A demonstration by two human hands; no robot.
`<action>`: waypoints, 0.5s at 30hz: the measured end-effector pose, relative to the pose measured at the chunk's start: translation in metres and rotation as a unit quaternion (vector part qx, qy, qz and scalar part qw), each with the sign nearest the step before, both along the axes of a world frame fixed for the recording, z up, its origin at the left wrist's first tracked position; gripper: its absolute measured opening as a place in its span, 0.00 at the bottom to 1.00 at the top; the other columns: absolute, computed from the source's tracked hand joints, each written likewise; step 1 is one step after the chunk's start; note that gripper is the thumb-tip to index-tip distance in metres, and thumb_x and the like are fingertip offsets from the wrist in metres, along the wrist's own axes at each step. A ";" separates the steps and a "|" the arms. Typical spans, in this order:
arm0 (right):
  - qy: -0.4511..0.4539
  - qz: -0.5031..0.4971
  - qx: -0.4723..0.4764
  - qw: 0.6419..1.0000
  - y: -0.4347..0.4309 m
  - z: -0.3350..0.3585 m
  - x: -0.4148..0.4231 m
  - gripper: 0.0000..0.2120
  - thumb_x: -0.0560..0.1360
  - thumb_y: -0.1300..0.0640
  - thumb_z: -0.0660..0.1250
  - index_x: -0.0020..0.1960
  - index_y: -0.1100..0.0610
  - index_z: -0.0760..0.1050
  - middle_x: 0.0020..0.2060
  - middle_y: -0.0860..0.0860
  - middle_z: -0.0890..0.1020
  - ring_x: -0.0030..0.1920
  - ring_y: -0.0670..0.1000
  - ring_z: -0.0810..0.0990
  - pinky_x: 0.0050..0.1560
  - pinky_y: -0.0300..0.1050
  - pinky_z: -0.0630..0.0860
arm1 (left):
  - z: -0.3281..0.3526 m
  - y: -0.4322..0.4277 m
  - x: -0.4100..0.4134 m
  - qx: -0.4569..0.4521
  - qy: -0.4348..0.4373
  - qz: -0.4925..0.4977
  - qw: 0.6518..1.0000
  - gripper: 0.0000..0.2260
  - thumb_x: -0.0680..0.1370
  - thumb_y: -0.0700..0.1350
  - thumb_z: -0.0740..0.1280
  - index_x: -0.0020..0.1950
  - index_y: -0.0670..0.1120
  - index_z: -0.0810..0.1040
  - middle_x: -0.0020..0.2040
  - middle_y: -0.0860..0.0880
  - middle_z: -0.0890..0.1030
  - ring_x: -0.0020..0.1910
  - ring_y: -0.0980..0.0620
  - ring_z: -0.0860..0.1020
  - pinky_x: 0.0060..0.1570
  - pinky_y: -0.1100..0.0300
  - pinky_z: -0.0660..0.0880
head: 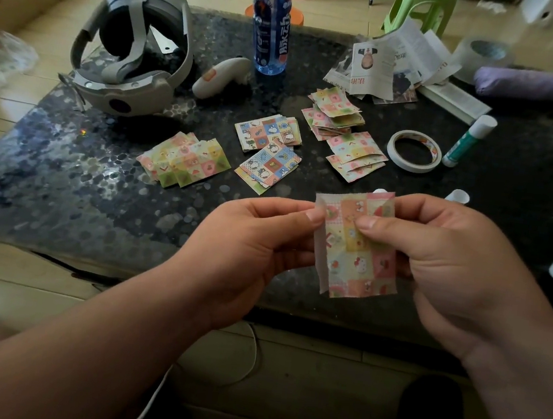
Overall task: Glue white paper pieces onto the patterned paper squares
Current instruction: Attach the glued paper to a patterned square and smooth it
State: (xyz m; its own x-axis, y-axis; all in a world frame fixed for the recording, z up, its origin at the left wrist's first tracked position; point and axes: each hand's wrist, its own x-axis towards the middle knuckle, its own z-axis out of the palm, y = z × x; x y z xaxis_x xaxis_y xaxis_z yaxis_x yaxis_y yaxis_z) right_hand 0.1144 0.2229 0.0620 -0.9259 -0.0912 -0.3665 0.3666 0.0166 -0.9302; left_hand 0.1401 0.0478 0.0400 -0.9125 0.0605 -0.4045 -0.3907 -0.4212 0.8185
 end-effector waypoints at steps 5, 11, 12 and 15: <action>-0.007 -0.006 -0.020 1.000 -0.001 -0.001 0.001 0.04 0.73 0.66 0.73 0.47 0.61 0.82 0.40 0.56 0.88 0.40 0.53 0.88 0.32 0.43 0.82 | -0.002 0.001 0.001 0.014 -0.005 0.003 1.000 0.10 0.71 0.41 0.71 0.48 0.38 0.86 0.49 0.38 0.86 0.45 0.46 0.85 0.43 0.58 0.82; 0.006 -0.017 -0.018 1.000 0.000 -0.002 0.000 0.04 0.73 0.67 0.73 0.46 0.61 0.82 0.39 0.56 0.88 0.39 0.54 0.88 0.31 0.45 0.82 | 0.000 0.001 0.000 0.036 0.001 0.006 0.999 0.10 0.70 0.42 0.71 0.47 0.38 0.86 0.48 0.38 0.86 0.43 0.46 0.85 0.45 0.56 0.83; 0.007 -0.016 -0.017 1.000 0.000 -0.003 0.001 0.04 0.73 0.67 0.73 0.46 0.61 0.82 0.39 0.57 0.88 0.39 0.54 0.88 0.32 0.45 0.82 | -0.001 0.001 0.000 0.031 0.003 0.006 0.999 0.09 0.70 0.42 0.71 0.46 0.39 0.86 0.47 0.38 0.86 0.43 0.46 0.85 0.45 0.56 0.83; 0.009 -0.005 -0.019 1.000 0.001 -0.003 0.002 0.04 0.73 0.68 0.73 0.46 0.61 0.82 0.40 0.57 0.88 0.40 0.55 0.88 0.33 0.47 0.82 | -0.002 0.001 0.000 0.023 0.004 0.003 1.000 0.08 0.70 0.41 0.71 0.45 0.38 0.86 0.47 0.37 0.86 0.42 0.45 0.85 0.46 0.55 0.83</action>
